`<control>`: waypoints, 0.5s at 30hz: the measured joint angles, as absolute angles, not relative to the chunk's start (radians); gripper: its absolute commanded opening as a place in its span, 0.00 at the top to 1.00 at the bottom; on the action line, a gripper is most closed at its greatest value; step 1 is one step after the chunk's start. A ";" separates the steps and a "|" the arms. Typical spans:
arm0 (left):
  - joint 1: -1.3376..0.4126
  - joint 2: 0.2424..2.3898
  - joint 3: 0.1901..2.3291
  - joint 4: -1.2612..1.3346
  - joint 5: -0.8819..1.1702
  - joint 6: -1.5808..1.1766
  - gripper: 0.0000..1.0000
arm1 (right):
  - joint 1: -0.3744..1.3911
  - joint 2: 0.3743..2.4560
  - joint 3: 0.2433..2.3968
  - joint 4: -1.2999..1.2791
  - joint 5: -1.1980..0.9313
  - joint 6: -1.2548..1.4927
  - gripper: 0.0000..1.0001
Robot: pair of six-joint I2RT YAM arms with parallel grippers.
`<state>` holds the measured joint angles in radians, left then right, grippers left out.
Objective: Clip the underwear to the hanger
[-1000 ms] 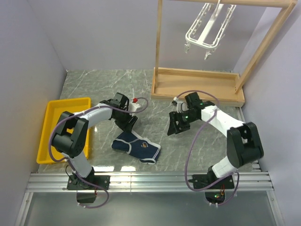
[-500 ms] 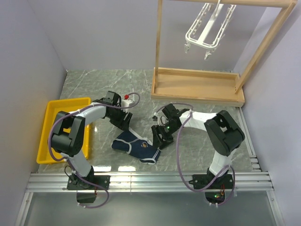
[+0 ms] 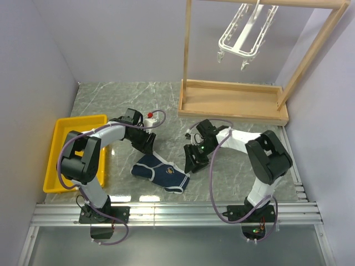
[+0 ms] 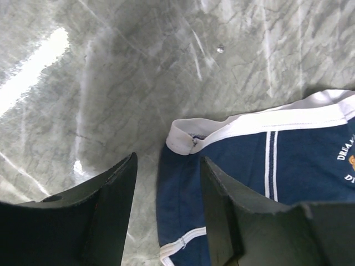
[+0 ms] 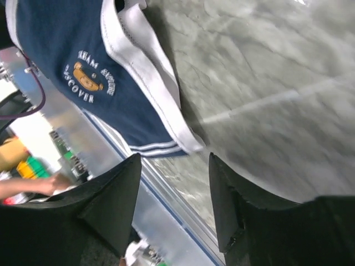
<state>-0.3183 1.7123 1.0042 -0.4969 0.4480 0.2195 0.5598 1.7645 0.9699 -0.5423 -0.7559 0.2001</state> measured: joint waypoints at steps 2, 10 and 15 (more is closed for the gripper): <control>-0.319 1.713 1.004 -0.497 0.458 0.219 0.44 | 0.549 1.723 0.954 -0.544 -0.740 0.195 0.36; -0.338 1.716 1.003 -0.491 0.464 0.204 0.65 | 0.558 1.681 0.907 -0.554 -0.714 0.189 0.42; -0.359 1.723 1.003 -0.482 0.462 0.188 0.77 | 0.567 1.761 0.910 -0.535 -0.757 0.198 0.43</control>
<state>-0.3592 1.7233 1.0031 -0.4824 0.4622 0.1879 0.5671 1.7611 0.9096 -0.5350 -0.7570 0.1978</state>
